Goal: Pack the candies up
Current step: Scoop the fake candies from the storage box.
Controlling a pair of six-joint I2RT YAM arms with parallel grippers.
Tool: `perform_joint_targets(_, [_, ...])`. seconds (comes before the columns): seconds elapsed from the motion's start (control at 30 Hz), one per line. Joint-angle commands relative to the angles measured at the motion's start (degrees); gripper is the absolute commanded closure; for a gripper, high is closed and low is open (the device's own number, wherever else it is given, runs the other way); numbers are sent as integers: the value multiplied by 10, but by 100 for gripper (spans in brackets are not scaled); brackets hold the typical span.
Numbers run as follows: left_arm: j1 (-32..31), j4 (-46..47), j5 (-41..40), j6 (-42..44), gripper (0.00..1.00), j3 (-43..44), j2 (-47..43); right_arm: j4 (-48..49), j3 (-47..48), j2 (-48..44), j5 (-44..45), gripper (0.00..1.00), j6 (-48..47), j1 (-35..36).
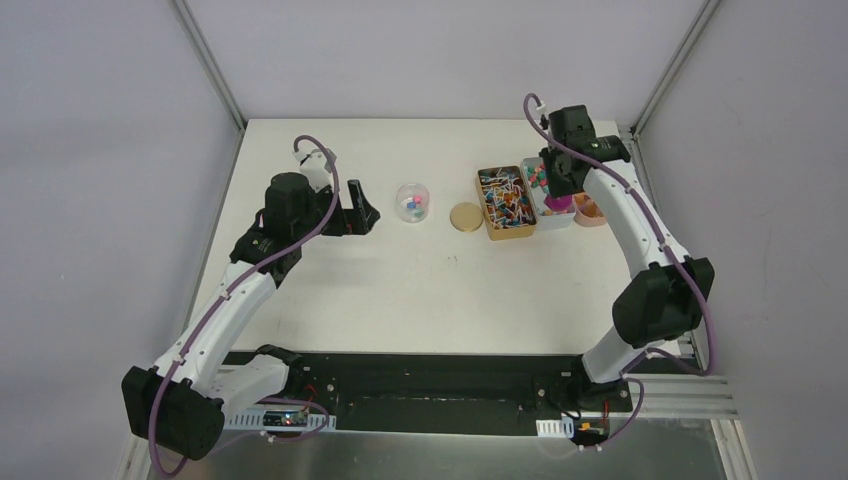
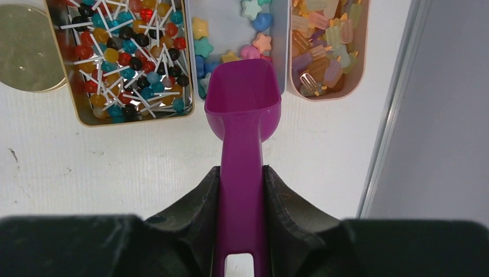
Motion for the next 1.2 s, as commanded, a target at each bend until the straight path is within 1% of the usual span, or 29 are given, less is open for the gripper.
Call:
perform_joint_targets(0.0, [-5, 11, -13, 17, 1, -4, -18, -11, 43, 35, -6, 100, -14, -5])
perform_joint_targets(0.1, [-5, 11, -15, 17, 1, -5, -19, -20, 59, 66, 3, 100, -18, -6])
perform_joint_targets(0.33, [-5, 11, -19, 17, 1, -5, -21, -7, 68, 149, -21, 100, -33, -18])
perform_joint_targets(0.77, [-5, 11, -35, 16, 1, -7, -29, 91, -68, 115, -61, 100, -29, -32])
perform_joint_targets(1.17, [-5, 11, -43, 15, 1, -8, -34, 168, -125, 112, -69, 100, -24, -41])
